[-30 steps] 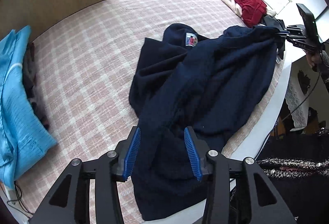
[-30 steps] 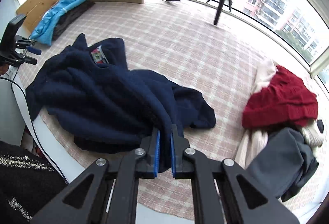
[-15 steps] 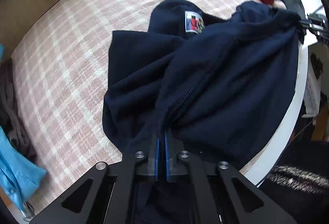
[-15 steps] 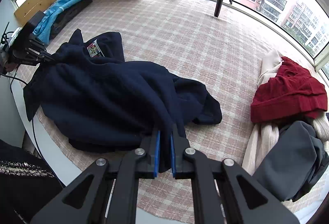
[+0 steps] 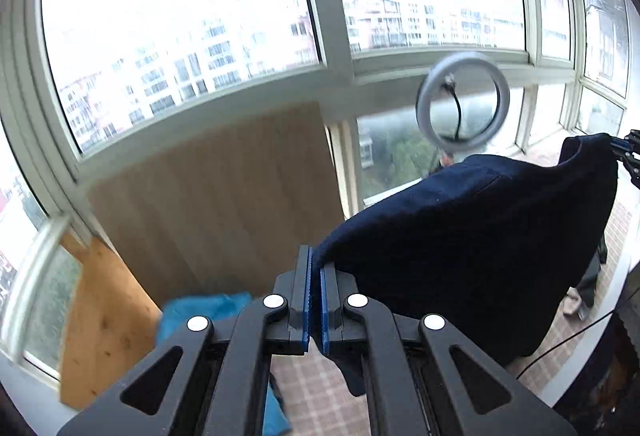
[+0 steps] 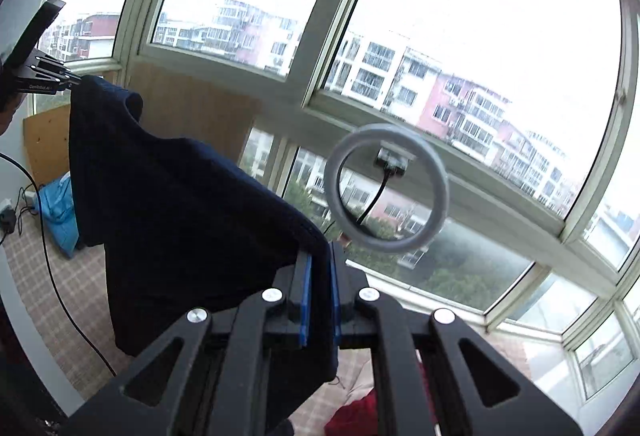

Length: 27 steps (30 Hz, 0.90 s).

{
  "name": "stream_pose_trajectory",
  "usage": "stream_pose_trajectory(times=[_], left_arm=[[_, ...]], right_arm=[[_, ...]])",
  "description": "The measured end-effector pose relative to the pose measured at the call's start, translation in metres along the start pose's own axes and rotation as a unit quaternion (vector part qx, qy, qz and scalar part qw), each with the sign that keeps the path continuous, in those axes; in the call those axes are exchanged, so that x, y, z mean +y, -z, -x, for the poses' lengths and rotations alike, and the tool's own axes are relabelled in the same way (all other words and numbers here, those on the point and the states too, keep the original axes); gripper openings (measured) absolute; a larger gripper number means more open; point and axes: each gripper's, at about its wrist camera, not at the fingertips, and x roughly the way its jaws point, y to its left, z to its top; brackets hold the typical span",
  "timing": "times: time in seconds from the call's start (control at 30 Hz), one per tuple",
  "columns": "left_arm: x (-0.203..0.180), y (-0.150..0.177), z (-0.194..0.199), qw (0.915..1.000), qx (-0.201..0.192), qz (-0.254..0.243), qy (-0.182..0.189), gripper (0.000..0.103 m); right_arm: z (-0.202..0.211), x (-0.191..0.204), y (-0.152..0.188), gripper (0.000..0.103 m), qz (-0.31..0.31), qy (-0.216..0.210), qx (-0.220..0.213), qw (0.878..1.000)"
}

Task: Fold clothes
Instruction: 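Grasp the navy garment hem with both grippers and lift it up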

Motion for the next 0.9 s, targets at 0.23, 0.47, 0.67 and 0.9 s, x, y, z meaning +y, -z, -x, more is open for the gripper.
stream_pose_trajectory(times=[0.23, 0.47, 0.67, 0.9], left_arm=[[0.019, -0.086, 0.127, 0.9852, -0.147, -0.005, -0.089, 0.010], [0.015, -0.107, 0.210, 0.9628, -0.234, -0.013, -0.135, 0.010], [0.016, -0.104, 0.241, 0.9529, -0.264, -0.029, -0.146, 0.010], [0.027, -0.106, 0.177, 0.9686, -0.203, -0.027, -0.141, 0.010]], right_arm=[[0.101, -0.030, -0.118, 0.008, -0.005, 0.091, -0.119, 0.989], [0.175, -0.013, -0.143, 0.008, 0.033, 0.151, -0.186, 0.970], [0.203, -0.003, -0.141, 0.008, 0.029, 0.133, -0.207, 0.969], [0.134, -0.005, -0.133, 0.008, 0.028, 0.103, -0.163, 0.981]])
